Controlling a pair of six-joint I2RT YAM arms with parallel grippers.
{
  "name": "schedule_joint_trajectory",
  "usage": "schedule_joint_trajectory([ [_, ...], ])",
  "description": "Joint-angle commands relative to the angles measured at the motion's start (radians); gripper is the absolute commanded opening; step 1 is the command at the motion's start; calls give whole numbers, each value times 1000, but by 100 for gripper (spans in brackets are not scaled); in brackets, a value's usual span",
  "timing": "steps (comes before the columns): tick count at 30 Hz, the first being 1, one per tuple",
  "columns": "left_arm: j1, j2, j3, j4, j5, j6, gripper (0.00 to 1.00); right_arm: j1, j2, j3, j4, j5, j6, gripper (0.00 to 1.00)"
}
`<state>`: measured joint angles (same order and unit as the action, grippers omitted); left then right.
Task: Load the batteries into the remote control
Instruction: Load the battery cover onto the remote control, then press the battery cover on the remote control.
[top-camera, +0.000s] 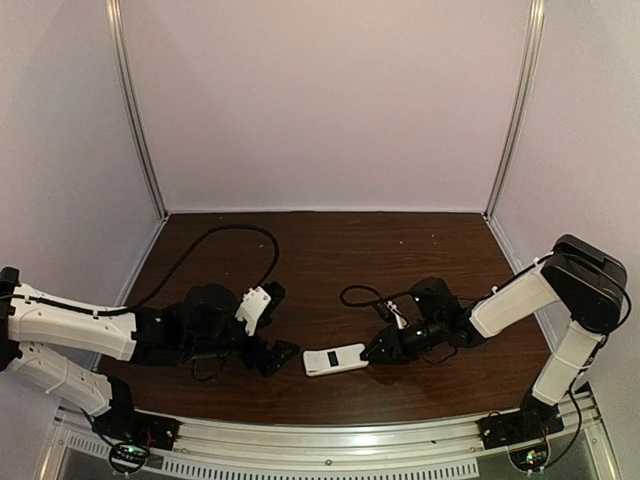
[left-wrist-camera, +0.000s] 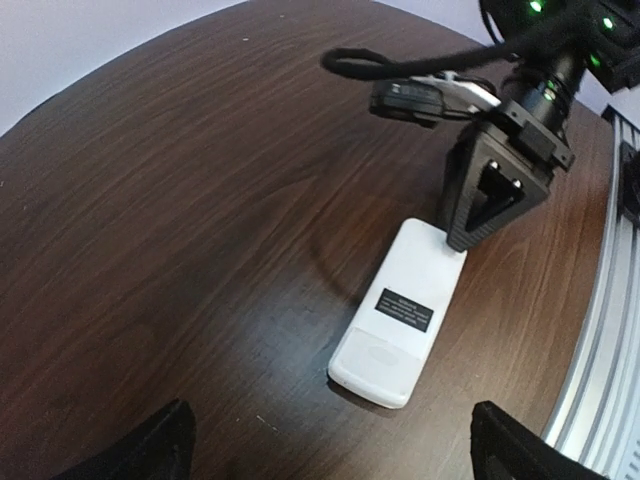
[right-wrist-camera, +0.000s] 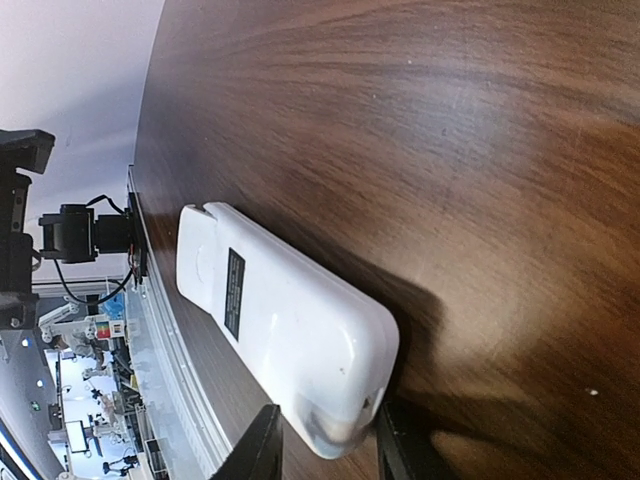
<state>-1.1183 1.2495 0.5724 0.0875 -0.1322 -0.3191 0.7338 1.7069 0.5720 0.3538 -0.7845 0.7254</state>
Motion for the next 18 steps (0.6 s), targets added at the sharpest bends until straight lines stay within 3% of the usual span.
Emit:
schedule_joint_trajectory([
  [1, 22, -40, -38, 40, -60, -252, 96, 10, -28, -44, -10, 7, 31, 34],
  [6, 32, 28, -20, 9, -12, -402, 83, 26, -37, -80, 30, 7, 60, 34],
  [12, 33, 201, 53, 44, 113, -453, 62, 51, -45, -103, 69, 6, 92, 32],
  [18, 34, 254, 55, 124, 132, -506, 58, 37, -101, -96, -10, 15, 55, 41],
])
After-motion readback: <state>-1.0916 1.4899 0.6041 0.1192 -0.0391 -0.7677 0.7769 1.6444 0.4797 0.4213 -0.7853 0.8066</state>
